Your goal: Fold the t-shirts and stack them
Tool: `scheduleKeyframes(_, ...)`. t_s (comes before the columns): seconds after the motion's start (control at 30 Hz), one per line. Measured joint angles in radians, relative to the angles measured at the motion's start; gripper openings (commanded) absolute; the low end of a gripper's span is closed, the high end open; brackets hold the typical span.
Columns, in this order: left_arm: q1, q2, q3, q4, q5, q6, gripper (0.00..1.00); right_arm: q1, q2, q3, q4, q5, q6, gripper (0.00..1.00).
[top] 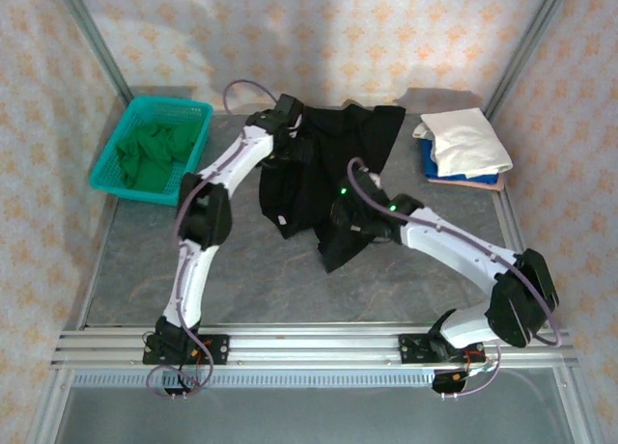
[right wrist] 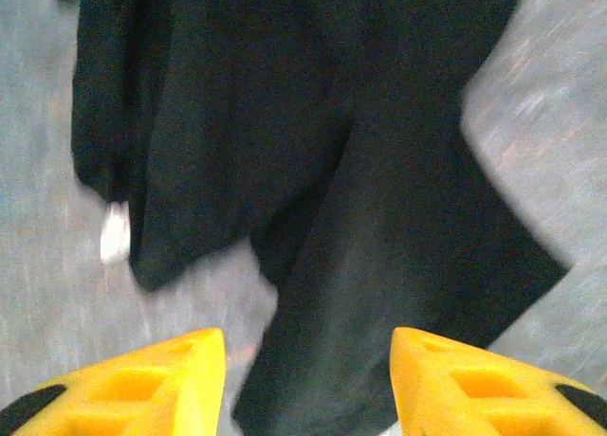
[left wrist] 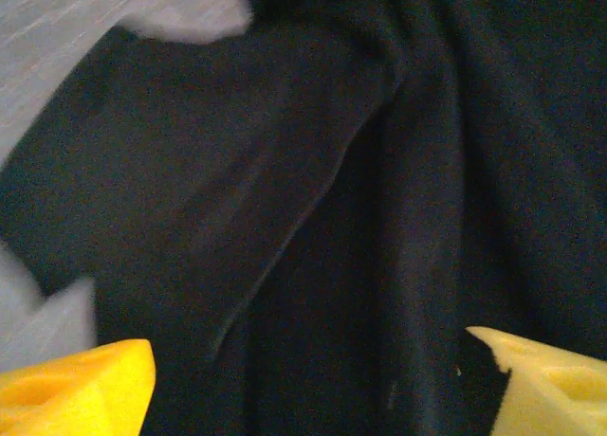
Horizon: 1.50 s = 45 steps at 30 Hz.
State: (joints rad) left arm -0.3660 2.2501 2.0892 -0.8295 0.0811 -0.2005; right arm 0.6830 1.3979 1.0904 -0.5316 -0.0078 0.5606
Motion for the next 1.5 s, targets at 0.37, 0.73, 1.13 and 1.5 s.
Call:
scheduleKeyframes(0.37,-0.138,-0.602,-0.871,0.305,-0.078,-0.139,0.92,-0.322,0.687,0.701,-0.102,0.113,-0.175,0.62)
scheduleKeyframes(0.73,-0.182,-0.458,-0.995,0.436,-0.039,-0.248,0.13,-0.426,1.008,0.961,-0.274,0.050,-0.245,0.15)
scheduleKeyframes(1.13,0.151,-0.488,-0.864,0.399,-0.037,-0.163,0.00,-0.354,0.624,0.326,-0.101,0.005,-0.176,0.00)
scheduleKeyframes(1.5,0.266,-0.577,-0.800,0.332,-0.042,-0.089,0.71,-0.197,0.248,0.002,-0.104,-0.012,-0.067,0.52)
